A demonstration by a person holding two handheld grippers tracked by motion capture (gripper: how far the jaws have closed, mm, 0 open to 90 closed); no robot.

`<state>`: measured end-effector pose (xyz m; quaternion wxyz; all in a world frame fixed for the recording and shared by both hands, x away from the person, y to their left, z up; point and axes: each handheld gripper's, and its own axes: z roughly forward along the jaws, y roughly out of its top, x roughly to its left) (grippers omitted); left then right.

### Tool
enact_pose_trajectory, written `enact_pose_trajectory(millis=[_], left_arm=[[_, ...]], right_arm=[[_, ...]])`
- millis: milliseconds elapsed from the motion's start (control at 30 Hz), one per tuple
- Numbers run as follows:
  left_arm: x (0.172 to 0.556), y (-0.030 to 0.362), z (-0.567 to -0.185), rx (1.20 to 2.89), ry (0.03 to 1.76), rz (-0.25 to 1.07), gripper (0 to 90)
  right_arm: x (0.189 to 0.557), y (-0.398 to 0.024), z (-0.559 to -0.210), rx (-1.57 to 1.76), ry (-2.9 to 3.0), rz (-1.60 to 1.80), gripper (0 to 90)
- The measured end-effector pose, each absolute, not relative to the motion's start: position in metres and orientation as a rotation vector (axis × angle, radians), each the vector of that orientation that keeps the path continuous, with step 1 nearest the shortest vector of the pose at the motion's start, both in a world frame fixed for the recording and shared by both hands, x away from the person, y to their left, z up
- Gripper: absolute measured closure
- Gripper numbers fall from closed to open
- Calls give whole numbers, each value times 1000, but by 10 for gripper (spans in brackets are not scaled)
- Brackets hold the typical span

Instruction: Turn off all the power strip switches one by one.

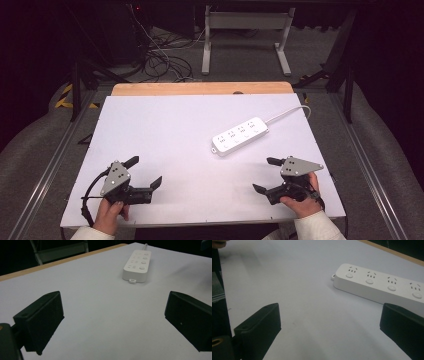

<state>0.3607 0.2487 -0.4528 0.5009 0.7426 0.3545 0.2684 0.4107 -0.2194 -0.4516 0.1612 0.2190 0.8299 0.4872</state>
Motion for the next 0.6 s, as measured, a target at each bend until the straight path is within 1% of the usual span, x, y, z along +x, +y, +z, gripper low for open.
enact_pose_trajectory(millis=[267,467,567,600], left_arm=[[360,247,-452,1803,849,665,27],[358,247,-452,1801,851,673,27],[358,247,-452,1802,848,676,27],[358,247,-452,1801,850,676,27]], right_arm=[[410,-219,-451,615,2367,1385,43],[409,-218,-450,591,2355,1357,77],[410,-218,-450,595,2358,1348,77],[410,-217,-449,603,2356,1347,93]])
